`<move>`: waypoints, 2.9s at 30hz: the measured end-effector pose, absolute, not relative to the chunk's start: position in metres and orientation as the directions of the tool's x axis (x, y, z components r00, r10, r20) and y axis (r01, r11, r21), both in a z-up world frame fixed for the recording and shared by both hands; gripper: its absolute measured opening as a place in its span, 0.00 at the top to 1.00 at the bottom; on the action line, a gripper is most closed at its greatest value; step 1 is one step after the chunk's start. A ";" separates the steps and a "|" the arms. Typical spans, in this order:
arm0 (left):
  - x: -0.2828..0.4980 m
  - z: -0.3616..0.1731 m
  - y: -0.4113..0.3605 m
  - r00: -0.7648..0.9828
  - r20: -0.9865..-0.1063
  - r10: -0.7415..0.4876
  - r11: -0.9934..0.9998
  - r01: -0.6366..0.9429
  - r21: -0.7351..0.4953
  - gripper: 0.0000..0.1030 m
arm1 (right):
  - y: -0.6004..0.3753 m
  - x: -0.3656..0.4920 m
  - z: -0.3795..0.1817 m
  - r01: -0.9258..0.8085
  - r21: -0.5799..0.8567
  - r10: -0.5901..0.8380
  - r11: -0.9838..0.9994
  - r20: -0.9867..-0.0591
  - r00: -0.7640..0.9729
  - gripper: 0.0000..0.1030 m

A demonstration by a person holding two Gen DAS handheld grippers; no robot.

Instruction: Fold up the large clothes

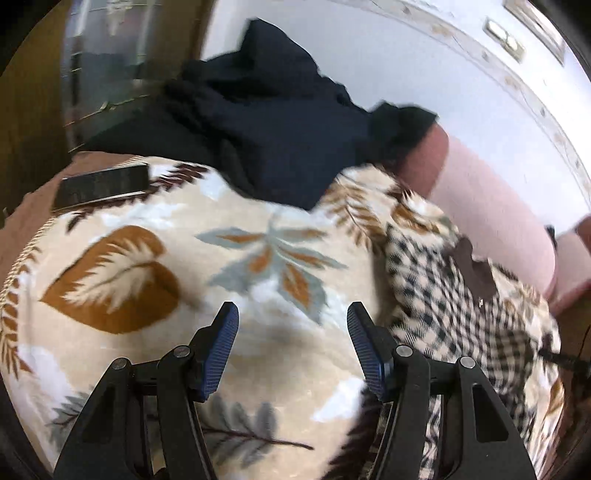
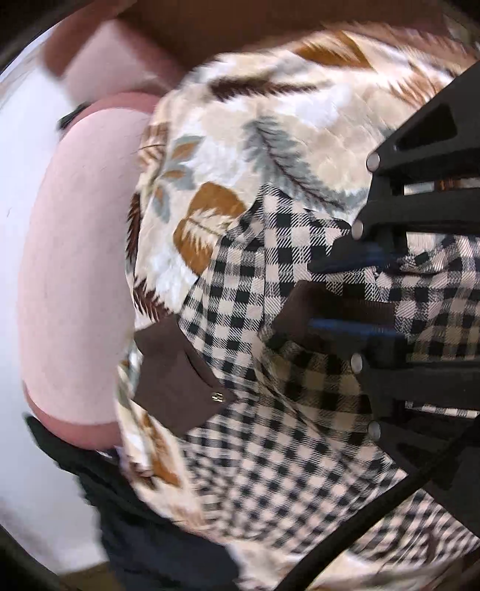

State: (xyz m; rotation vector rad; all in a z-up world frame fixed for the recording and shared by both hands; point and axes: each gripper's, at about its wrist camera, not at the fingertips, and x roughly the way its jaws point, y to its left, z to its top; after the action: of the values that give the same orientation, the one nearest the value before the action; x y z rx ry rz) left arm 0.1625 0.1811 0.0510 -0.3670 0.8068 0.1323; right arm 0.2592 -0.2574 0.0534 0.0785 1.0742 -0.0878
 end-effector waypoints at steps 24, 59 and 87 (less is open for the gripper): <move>0.163 0.031 0.143 0.606 -0.773 -0.188 0.959 -0.057 -0.278 0.40 | -0.254 0.212 0.021 0.179 -0.038 -0.115 0.983 -0.889 0.444 0.42; -0.002 -0.033 0.125 0.427 -0.703 -0.569 0.790 0.046 -0.611 0.69 | -0.306 -0.068 -0.050 0.104 0.740 0.553 0.665 -0.581 0.596 0.50; -0.041 0.009 0.105 0.492 -0.731 -0.472 0.848 0.028 -0.529 0.96 | -0.226 -0.086 -0.034 -0.042 0.629 0.552 0.776 -0.647 0.526 0.90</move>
State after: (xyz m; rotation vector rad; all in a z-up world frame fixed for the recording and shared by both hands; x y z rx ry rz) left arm -0.0414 0.1052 0.0094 -0.4890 1.0193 -0.3187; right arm -0.0859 -0.2261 -0.0339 0.5992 0.9614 0.3815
